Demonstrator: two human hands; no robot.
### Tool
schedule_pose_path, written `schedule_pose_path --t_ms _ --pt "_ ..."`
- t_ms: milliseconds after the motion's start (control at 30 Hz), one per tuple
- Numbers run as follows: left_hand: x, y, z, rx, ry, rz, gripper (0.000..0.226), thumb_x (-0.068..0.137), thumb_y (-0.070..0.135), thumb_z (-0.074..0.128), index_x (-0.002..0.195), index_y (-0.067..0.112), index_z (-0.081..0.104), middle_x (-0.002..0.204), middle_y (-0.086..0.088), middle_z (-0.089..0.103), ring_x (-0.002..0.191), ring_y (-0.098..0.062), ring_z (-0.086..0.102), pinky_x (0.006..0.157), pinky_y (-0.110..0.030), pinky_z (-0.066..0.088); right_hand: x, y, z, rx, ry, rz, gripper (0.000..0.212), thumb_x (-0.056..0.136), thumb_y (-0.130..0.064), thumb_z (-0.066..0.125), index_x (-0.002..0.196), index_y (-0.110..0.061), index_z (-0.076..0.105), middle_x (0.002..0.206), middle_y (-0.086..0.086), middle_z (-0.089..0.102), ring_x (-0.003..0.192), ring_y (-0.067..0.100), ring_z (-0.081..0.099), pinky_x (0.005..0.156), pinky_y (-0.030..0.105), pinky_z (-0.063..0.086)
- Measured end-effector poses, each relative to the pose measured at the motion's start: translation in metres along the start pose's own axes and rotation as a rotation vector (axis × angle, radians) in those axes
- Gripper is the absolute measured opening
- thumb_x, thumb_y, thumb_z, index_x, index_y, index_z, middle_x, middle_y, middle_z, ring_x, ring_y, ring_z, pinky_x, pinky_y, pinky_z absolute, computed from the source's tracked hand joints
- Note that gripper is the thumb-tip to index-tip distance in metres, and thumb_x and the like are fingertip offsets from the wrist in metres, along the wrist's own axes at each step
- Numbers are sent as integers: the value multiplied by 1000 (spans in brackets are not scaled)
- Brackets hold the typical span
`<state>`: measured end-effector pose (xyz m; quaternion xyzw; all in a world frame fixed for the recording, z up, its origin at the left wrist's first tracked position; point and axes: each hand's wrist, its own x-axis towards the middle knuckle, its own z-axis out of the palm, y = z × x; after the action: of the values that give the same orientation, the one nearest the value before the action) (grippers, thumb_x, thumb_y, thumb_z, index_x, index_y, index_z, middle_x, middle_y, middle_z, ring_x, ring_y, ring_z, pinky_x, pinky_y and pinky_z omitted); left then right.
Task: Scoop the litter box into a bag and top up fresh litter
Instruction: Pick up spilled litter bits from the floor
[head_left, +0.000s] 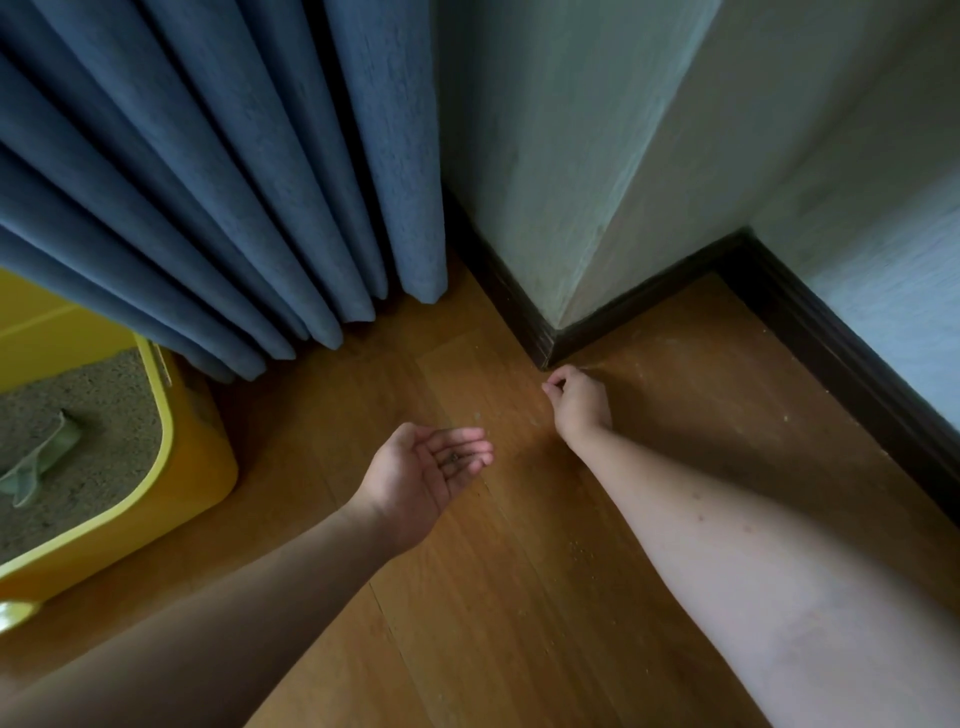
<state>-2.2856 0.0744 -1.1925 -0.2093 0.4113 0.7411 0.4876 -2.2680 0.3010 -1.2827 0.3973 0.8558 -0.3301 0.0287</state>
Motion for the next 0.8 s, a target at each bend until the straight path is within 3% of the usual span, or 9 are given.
schedule_pose_path --t_ms 100,200,300,367,433,467,633,800 --pt "1 1 -2 -9 1 6 55 98 19 26 100 -12 70 106 -30 67 94 -34 69 74 -32 59 -5 -3 -1 84 7 -48 18 96 -26 52 112 -18 58 101 0 64 85 11 60 56 12 40" --pt "2 6 -4 4 -2 21 55 98 20 25 100 -10 71 107 -29 67 95 -33 69 76 -32 59 -13 -12 -2 252 -98 -81 29 98 -32 47 123 -18 53 106 -7 56 93 8 55 63 11 41" --pt "3 16 -7 -20 15 58 56 98 22 24 102 -9 71 108 -28 67 97 -32 69 78 -33 59 -24 -25 3 554 -343 71 36 97 -37 49 130 -23 51 108 -4 59 97 12 57 86 28 49" --pt "3 23 -8 -50 28 78 55 99 23 24 108 -10 67 109 -27 67 98 -31 69 78 -32 58 -30 -32 6 875 -498 250 29 95 -32 54 122 -20 57 92 -2 60 84 13 58 82 30 50" --pt "4 27 -8 -56 34 87 54 99 24 24 113 -10 64 110 -26 67 99 -30 69 82 -32 55 -34 -39 6 1145 -593 371 13 96 -26 54 95 -14 60 69 -2 53 62 11 53 65 26 47" --pt "3 27 -7 -51 35 88 55 99 24 23 113 -10 64 110 -26 68 99 -30 68 83 -32 54 -34 -42 7 1223 -631 392 17 97 -24 52 83 -14 55 62 -2 46 55 11 47 59 26 44" --pt "-4 30 -12 -16 32 88 54 99 24 23 112 -9 64 108 -25 68 98 -30 69 83 -32 55 -32 -53 11 1301 -729 394 21 98 -20 41 78 -17 45 58 -3 35 52 13 36 58 27 32" --pt "-9 38 -21 -12 33 103 55 98 23 24 111 -9 66 111 -26 67 101 -31 68 81 -32 56 -27 -55 13 1200 -751 376 20 95 -21 39 79 -17 49 64 -1 50 59 14 48 64 27 38"
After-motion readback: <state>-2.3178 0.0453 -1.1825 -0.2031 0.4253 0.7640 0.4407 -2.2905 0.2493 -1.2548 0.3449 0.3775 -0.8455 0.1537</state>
